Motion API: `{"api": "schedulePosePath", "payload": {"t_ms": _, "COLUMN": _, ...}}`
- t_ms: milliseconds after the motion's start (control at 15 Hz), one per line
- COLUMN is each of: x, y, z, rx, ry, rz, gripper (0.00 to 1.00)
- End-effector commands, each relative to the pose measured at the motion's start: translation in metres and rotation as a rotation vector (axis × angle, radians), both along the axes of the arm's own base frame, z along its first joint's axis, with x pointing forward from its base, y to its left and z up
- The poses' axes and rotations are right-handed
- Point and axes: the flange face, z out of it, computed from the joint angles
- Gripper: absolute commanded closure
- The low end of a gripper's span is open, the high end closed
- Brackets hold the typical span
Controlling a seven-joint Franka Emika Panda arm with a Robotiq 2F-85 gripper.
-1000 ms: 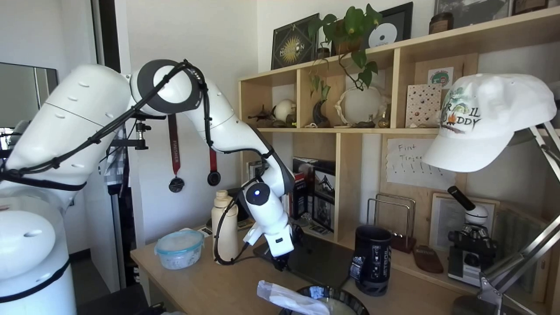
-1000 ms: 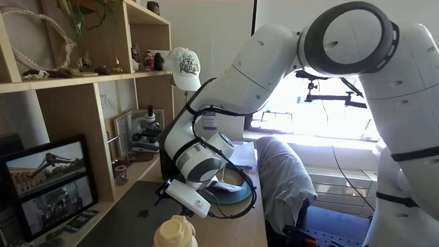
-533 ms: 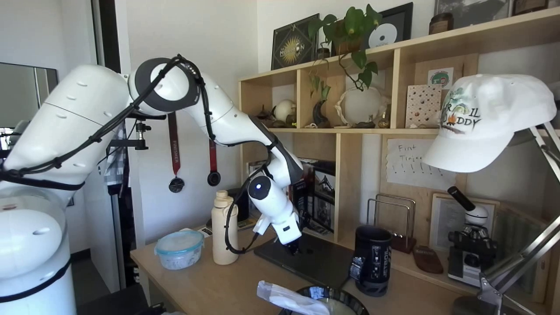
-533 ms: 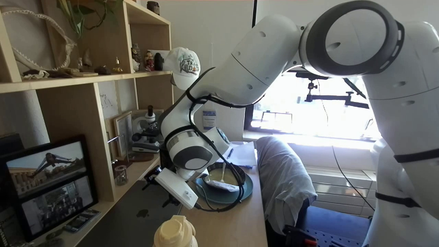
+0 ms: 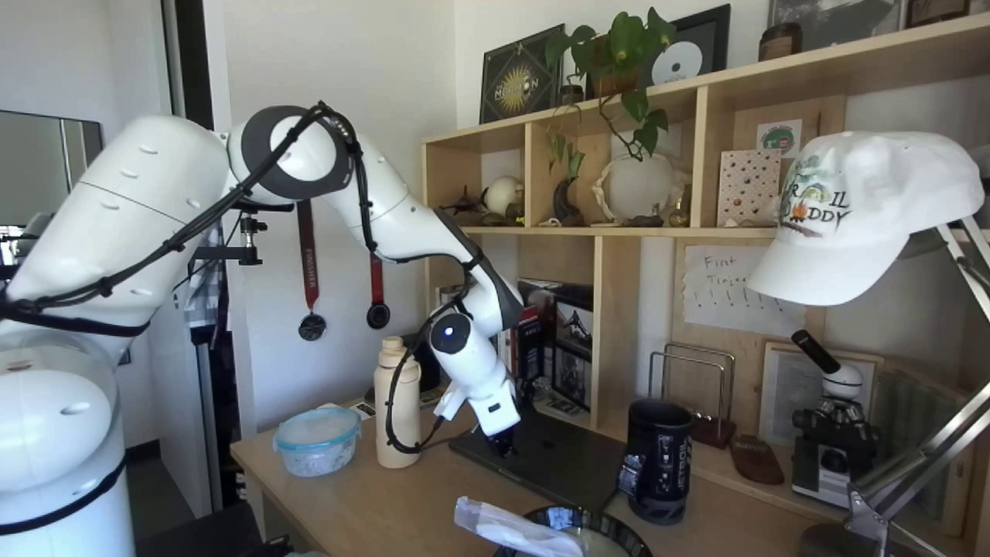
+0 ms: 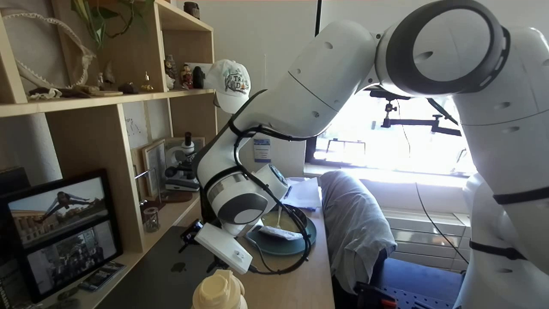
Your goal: Open the laptop
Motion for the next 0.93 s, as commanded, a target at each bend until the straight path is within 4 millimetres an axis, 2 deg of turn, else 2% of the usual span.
{"api": "schedulePosePath", "payload": {"t_ms": 0, "x": -0.019, "y": 0.004, "z": -0.006, "rx": 0.001, "ry": 0.076, "rz": -0.019, "gripper": 0.0}}
{"api": "schedulePosePath", "payload": {"t_ms": 533, "x": -0.03, "y": -0.003, "z": -0.016, "rx": -0.039, "ry": 0.162, "rz": -0.029, "gripper": 0.0}}
{"api": "schedulePosePath", "payload": {"t_ms": 867, "x": -0.02, "y": -0.005, "z": -0.014, "rx": -0.04, "ry": 0.144, "rz": -0.015, "gripper": 0.0}}
